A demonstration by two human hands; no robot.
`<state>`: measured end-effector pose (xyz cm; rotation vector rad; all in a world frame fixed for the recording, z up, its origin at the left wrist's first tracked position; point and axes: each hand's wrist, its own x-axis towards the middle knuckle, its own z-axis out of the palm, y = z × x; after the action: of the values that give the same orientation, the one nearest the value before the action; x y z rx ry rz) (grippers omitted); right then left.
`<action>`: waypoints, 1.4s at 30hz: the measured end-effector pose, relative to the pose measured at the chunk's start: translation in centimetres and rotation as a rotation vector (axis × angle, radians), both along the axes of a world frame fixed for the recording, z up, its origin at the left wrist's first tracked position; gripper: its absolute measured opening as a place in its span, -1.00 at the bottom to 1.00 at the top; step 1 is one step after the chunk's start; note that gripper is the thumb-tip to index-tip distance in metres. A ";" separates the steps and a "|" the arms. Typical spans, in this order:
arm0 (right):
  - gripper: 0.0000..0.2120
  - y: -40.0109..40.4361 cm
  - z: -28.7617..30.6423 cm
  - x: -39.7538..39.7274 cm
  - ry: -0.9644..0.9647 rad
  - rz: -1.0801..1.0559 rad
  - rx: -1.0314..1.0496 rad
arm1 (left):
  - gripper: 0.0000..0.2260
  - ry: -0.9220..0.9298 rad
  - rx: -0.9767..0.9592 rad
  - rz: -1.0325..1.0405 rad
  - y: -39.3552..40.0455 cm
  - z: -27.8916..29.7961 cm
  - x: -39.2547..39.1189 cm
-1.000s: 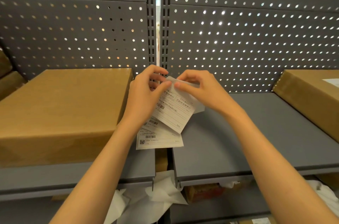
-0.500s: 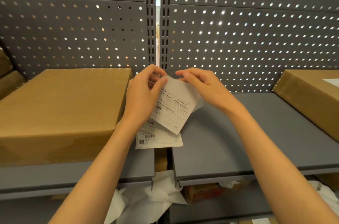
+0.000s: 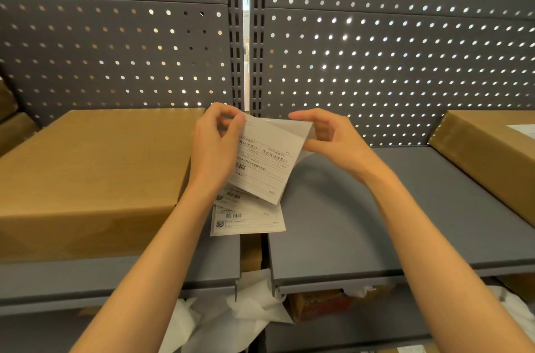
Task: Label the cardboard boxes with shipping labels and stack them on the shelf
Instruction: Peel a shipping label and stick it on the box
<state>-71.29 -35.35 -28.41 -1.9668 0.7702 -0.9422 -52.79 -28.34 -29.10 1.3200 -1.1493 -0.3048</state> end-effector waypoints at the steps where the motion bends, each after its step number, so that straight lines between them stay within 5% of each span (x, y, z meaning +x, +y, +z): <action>1: -0.64 0.0 -0.1 0.1 -0.009 -0.011 -0.008 | -0.92 -0.004 -0.001 0.006 0.0 0.0 0.0; 13: -0.79 -0.4 -0.5 0.0 -0.014 -0.064 -0.065 | -0.91 -0.040 0.000 0.065 0.0 0.0 0.1; 20: -0.66 0.1 0.3 0.0 -0.105 -0.024 0.257 | -0.91 -0.062 0.012 0.100 -0.2 -0.1 0.3; 25: -0.85 0.5 0.0 0.3 -0.031 -0.111 0.107 | -0.93 -0.061 0.008 0.078 -0.2 0.1 0.2; 42: -0.81 0.0 -1.1 0.2 -0.003 -0.212 0.139 | -0.94 -0.038 0.000 0.096 0.1 0.4 0.2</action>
<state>-71.09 -35.33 -29.54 -1.7878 1.0300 -0.9863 -52.63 -28.21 -28.71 1.3810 -1.1137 -0.2108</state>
